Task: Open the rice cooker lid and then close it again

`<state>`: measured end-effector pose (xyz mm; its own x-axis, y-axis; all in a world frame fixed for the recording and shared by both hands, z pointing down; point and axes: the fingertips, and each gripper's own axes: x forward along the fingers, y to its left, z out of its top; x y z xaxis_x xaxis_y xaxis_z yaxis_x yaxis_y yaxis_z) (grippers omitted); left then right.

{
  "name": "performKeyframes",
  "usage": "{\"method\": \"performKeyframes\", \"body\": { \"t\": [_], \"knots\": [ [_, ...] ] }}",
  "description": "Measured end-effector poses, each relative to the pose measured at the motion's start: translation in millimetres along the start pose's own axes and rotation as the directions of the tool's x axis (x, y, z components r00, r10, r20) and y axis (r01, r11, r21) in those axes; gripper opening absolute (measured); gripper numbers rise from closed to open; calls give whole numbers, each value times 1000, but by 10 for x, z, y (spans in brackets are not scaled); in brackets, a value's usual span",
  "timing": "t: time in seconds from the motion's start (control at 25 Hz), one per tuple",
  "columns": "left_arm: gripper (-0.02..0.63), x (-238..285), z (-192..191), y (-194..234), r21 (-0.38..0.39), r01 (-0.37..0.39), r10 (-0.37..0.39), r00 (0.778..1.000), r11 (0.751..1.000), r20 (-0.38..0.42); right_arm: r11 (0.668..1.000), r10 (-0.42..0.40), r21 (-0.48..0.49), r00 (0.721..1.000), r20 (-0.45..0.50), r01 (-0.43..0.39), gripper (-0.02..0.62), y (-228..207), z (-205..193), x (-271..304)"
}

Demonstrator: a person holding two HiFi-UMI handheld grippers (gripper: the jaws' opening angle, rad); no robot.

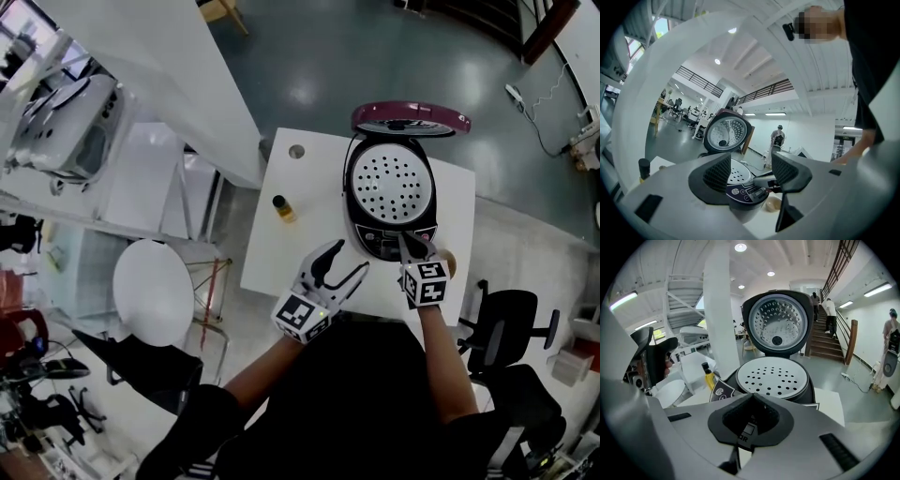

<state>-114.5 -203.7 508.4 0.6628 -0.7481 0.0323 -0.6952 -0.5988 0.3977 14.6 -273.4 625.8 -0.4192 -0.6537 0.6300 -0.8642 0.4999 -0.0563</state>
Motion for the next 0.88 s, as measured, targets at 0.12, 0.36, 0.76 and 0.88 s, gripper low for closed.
{"method": "performKeyframes", "body": {
  "t": [0.12,0.36,0.76,0.88],
  "knots": [
    [249,3,-41,-91,6,-11,11,1000,1000,-8,1000,-7,-28,1000,15,7,0,7,-14,-2],
    [249,120,-19,-213,34,-27,28,1000,999,-13,998,30,-51,999,21,-29,0,37,-12,3],
    [248,581,443,-59,119,-119,117,993,986,20,991,110,-89,992,63,-104,0,39,23,-3],
    [249,707,617,-12,157,-135,132,991,978,30,985,155,-83,986,60,-150,0,62,-23,-36]
  ]
}}
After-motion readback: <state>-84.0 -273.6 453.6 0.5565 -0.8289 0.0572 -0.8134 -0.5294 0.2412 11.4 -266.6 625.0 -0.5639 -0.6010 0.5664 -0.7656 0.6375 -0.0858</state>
